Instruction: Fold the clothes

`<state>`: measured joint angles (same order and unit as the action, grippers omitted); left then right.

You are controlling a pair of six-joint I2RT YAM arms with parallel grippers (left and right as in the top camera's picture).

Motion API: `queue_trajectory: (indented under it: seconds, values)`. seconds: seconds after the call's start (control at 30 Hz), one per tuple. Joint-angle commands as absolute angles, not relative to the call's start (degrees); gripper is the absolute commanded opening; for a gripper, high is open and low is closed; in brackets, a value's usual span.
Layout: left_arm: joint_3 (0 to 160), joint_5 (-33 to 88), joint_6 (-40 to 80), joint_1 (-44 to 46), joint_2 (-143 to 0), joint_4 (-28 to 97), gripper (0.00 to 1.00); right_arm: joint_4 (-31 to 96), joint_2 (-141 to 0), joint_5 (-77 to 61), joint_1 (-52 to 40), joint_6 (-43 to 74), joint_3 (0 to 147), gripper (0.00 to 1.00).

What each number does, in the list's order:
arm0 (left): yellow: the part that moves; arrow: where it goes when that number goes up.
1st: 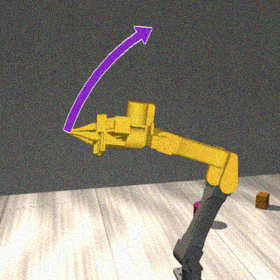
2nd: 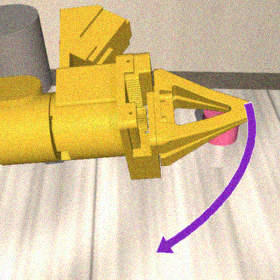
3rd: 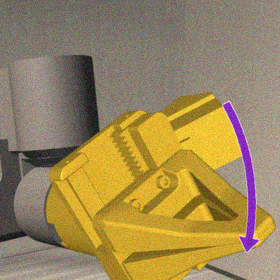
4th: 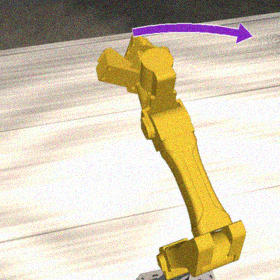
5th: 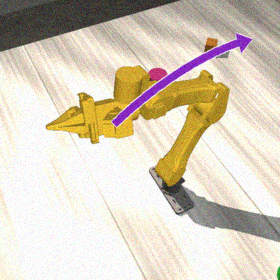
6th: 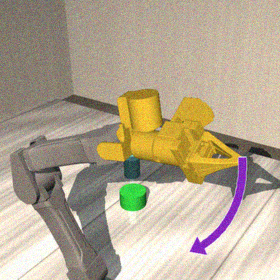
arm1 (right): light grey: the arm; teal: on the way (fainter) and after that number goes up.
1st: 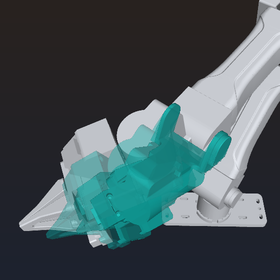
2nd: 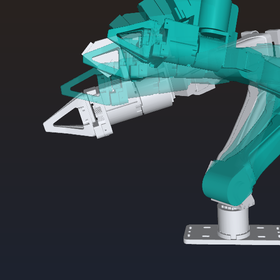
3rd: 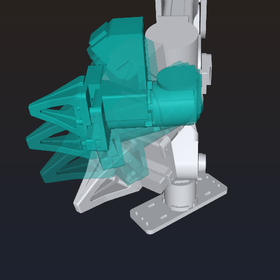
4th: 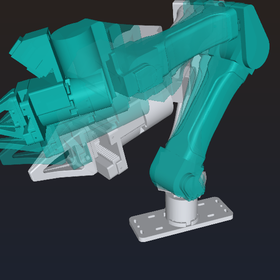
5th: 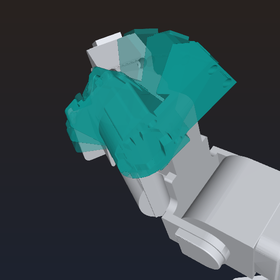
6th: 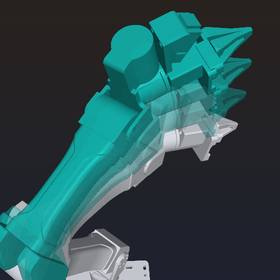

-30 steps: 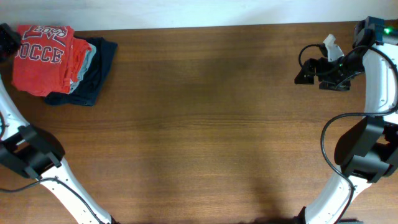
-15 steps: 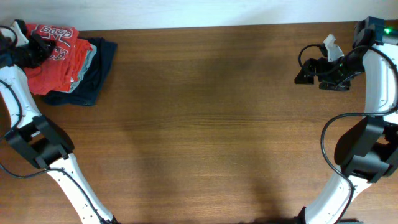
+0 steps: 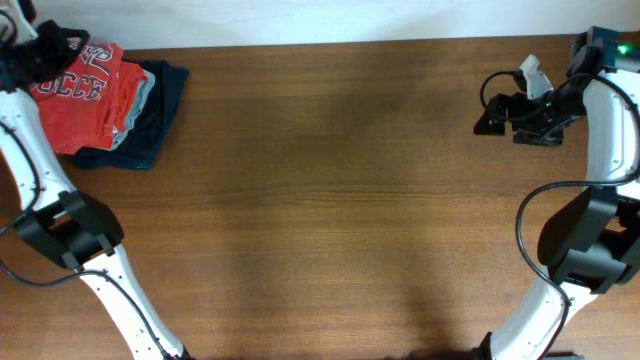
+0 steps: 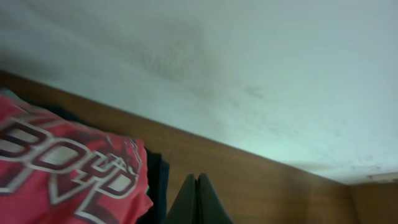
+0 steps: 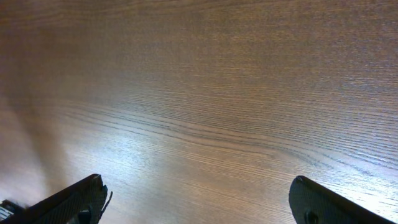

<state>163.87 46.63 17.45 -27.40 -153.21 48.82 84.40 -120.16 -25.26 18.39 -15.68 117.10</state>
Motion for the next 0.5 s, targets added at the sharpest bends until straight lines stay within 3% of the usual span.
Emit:
queue_trajectory:
  seconds: [0.0, 0.3, 0.47]
  values:
    - [159.3, 42.8, 16.2, -25.3, -152.2, 49.1, 0.0, 84.4, -119.4, -24.8, 18.4, -16.5, 117.3, 0.98]
    - [146.1, 42.0, 13.6, -21.6, -152.2, 42.3, 0.01, 84.4, -119.4, -24.8, 18.4, -16.5, 117.3, 0.98]
    - [147.6, 49.5, 13.6, -21.8, -151.9, 39.9, 0.01, 84.4, -119.4, -24.8, 18.4, -16.5, 117.3, 0.99]
